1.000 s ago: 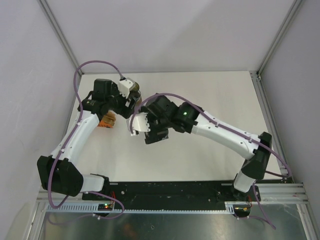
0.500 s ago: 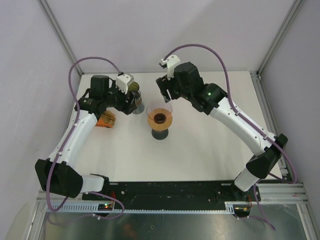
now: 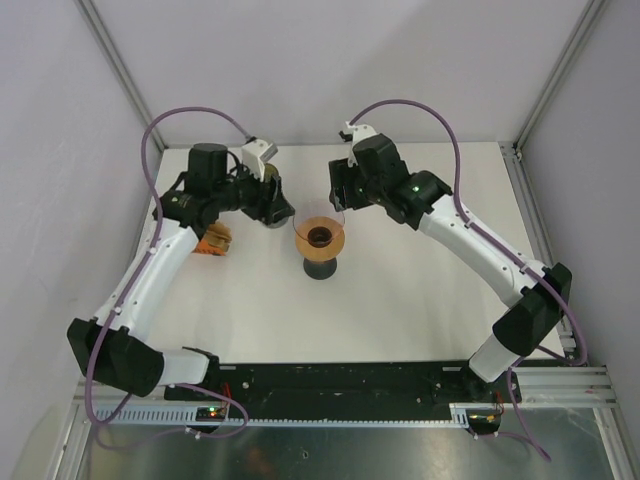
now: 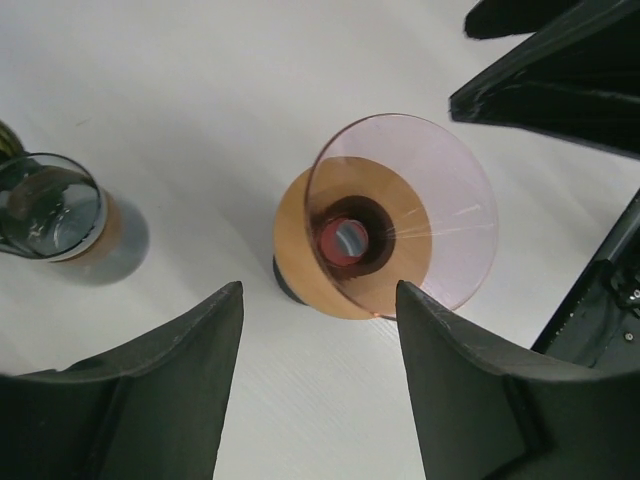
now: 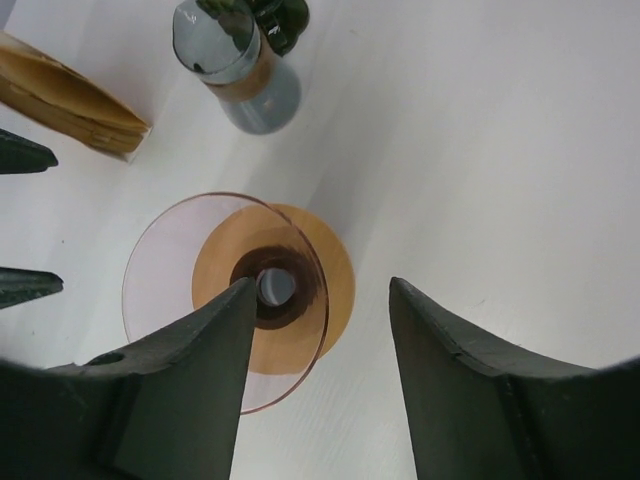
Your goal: Place the coffee filter in the dripper
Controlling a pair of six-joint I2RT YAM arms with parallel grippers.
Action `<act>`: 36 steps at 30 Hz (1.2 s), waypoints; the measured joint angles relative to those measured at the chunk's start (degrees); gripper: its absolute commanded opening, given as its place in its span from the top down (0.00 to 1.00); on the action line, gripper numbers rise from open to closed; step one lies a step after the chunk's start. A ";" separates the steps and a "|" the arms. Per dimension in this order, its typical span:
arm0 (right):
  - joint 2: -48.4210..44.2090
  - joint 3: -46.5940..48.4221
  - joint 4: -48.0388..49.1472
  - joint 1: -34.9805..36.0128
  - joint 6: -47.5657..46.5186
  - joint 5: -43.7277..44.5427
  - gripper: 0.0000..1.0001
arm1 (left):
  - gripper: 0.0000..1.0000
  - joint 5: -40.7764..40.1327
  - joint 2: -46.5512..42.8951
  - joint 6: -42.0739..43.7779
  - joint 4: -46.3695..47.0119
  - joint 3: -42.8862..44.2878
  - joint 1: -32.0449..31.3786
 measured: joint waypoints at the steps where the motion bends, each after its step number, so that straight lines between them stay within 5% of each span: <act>1: 0.00 -0.42 0.00 0.00 0.24 -0.31 0.43 | 0.34 -0.35 0.09 -0.13 -0.02 0.00 -0.76; 13: 0.42 -3.28 -2.01 0.02 1.14 -2.73 0.53 | 0.46 -6.32 3.96 -0.94 -0.24 0.00 -4.94; 36: 4.24 -3.41 -1.90 0.33 2.12 -4.55 0.98 | 0.84 -6.99 5.77 -0.98 0.07 -1.64 -6.49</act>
